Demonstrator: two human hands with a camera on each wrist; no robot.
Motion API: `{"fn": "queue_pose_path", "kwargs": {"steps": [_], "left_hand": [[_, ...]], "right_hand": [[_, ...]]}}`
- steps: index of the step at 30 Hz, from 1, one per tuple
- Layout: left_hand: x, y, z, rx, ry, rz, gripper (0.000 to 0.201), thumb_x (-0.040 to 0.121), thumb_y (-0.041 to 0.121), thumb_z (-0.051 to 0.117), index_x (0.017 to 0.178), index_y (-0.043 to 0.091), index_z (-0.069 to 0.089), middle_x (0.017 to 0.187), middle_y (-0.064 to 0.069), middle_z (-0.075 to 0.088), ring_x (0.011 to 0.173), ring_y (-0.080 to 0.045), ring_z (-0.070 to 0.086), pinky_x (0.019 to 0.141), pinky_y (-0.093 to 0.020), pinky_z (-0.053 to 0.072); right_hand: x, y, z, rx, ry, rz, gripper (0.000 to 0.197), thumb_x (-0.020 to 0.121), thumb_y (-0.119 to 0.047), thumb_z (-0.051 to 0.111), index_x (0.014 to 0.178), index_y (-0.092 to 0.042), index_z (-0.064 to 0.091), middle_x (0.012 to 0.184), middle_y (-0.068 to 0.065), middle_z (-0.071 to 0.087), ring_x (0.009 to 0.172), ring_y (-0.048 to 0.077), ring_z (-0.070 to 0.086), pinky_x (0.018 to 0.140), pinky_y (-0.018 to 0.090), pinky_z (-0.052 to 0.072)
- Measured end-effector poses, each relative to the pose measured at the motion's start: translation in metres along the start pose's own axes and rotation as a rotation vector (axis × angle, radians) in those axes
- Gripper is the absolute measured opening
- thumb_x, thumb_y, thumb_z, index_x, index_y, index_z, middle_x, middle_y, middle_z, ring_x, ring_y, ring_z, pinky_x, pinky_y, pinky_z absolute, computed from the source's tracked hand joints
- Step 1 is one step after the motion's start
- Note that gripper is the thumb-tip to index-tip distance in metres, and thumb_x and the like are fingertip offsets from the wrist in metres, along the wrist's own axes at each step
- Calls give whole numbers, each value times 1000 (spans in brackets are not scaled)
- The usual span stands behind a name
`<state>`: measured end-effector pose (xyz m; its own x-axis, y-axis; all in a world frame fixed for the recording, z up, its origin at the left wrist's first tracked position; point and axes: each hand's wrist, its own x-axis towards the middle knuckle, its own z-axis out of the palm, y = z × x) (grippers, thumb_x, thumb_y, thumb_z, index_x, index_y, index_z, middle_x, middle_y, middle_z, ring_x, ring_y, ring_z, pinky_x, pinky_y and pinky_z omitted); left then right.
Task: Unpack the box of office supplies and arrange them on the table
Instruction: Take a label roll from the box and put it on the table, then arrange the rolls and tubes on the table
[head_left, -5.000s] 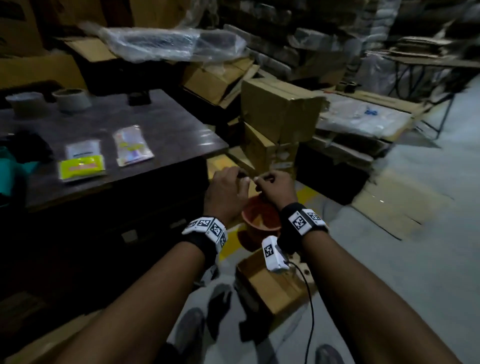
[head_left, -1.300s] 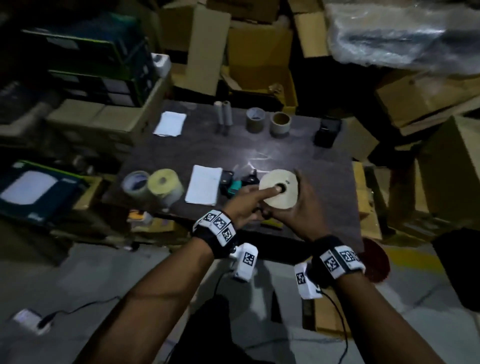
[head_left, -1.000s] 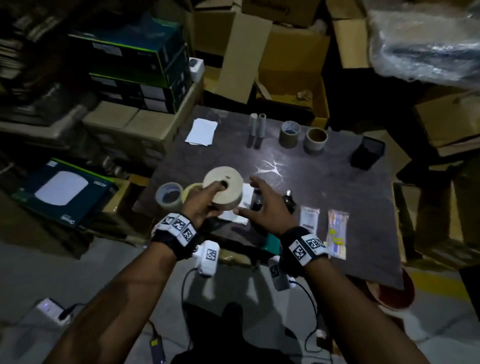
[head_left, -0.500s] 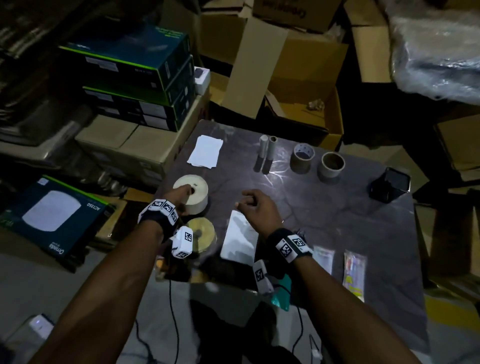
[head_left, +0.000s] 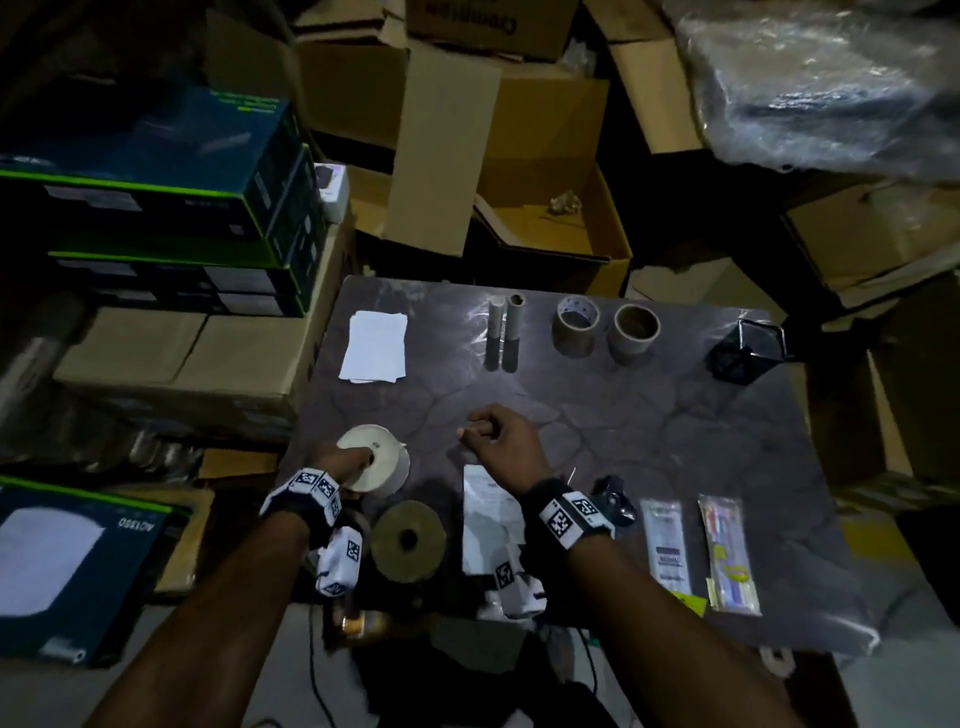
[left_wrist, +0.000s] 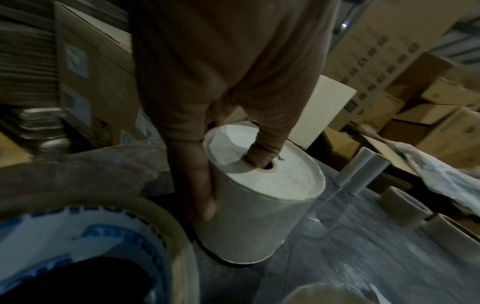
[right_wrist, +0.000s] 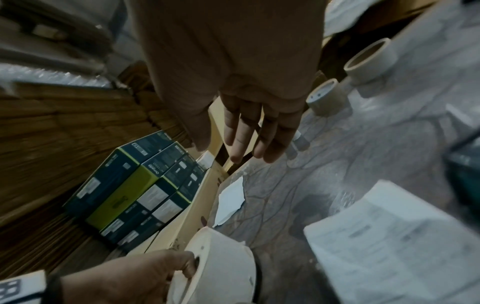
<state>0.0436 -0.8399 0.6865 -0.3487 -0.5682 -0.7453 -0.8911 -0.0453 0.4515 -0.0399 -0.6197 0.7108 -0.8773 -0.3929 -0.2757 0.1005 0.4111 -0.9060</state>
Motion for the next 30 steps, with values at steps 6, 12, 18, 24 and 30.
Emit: {"fn": "queue_pose_path", "kwargs": {"steps": [6, 12, 18, 24, 30], "left_hand": [[6, -1, -19, 242, -33, 206, 63, 70, 32, 83, 116, -4, 60, 112, -19, 66, 90, -31, 64, 64, -33, 51], [19, 2, -24, 438, -29, 360, 55, 68, 23, 82, 113, 1, 62, 114, -19, 65, 104, -34, 63, 79, -33, 50], [61, -22, -29, 308, -64, 428, 46, 50, 46, 89, 72, 9, 74, 74, -15, 73, 70, -26, 68, 67, -39, 55], [50, -31, -37, 222, -32, 420, 51, 59, 41, 89, 58, -3, 65, 54, -14, 60, 54, -20, 53, 58, -32, 41], [-12, 9, -11, 457, 161, 665, 51, 69, 14, 84, 112, -2, 63, 110, -25, 65, 100, -37, 62, 84, -39, 46]], "right_hand": [[-2, -4, 35, -34, 60, 75, 20, 82, -27, 73, 97, -17, 66, 86, 6, 72, 85, 22, 69, 81, 35, 56], [-10, 0, 35, -20, 136, 109, 15, 77, -31, 72, 88, -23, 67, 83, 0, 72, 86, 18, 70, 87, 39, 57], [-17, 11, 15, -13, 189, 141, 14, 80, -25, 73, 93, -22, 67, 83, 3, 73, 84, 16, 70, 83, 36, 58], [-28, 23, 10, -74, 150, 193, 21, 82, -24, 73, 100, -14, 69, 88, 3, 71, 84, 15, 64, 80, 24, 49], [-32, 29, -12, -52, 183, 183, 10, 78, -23, 73, 84, -23, 64, 85, 5, 72, 85, 20, 69, 83, 32, 55]]}}
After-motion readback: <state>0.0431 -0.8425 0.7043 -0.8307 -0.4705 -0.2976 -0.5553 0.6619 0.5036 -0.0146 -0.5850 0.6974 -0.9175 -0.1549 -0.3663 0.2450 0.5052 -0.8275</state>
